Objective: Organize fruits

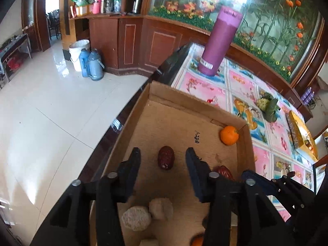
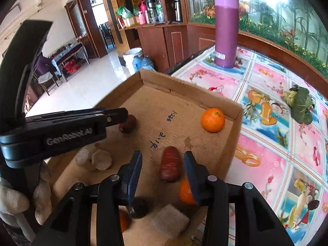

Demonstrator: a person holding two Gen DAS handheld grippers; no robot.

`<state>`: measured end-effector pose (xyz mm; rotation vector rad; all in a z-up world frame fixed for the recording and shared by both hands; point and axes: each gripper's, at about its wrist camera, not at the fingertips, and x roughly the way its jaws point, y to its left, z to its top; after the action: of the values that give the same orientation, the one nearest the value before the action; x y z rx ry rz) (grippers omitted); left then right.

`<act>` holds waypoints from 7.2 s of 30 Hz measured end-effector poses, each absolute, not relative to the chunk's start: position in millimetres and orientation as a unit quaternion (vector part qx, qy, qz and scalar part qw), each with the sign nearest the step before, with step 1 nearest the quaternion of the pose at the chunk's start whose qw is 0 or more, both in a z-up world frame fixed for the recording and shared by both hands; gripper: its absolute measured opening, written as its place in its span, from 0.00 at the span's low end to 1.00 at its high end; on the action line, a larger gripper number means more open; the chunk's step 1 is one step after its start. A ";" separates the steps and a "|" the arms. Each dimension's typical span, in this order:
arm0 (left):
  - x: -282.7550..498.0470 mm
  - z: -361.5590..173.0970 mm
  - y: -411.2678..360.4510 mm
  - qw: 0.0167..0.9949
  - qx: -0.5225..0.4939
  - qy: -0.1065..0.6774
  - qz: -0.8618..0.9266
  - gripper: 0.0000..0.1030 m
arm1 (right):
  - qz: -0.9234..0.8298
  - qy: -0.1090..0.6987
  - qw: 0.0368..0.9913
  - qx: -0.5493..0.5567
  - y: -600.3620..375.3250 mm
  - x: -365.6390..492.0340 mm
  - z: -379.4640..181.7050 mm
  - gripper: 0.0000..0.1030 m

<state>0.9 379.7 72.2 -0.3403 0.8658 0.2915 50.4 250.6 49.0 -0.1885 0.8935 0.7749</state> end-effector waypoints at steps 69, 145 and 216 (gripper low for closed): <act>37.1 50.4 79.3 0.899 -0.028 0.429 -0.082 0.72 | 0.071 0.439 0.894 0.058 -147.9 57.7 38.4 0.56; -53.0 47.0 370.3 0.895 -0.147 0.402 0.125 0.31 | 0.369 0.448 0.813 -0.044 253.6 26.6 40.2 0.31; -118.4 77.0 200.3 0.919 -0.040 0.323 0.223 1.00 | 0.214 0.360 0.908 -0.019 70.8 -65.5 58.6 0.77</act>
<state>-118.4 200.3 77.0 -0.0828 0.6647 0.4576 -65.5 70.8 58.6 -0.0387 0.7426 0.4416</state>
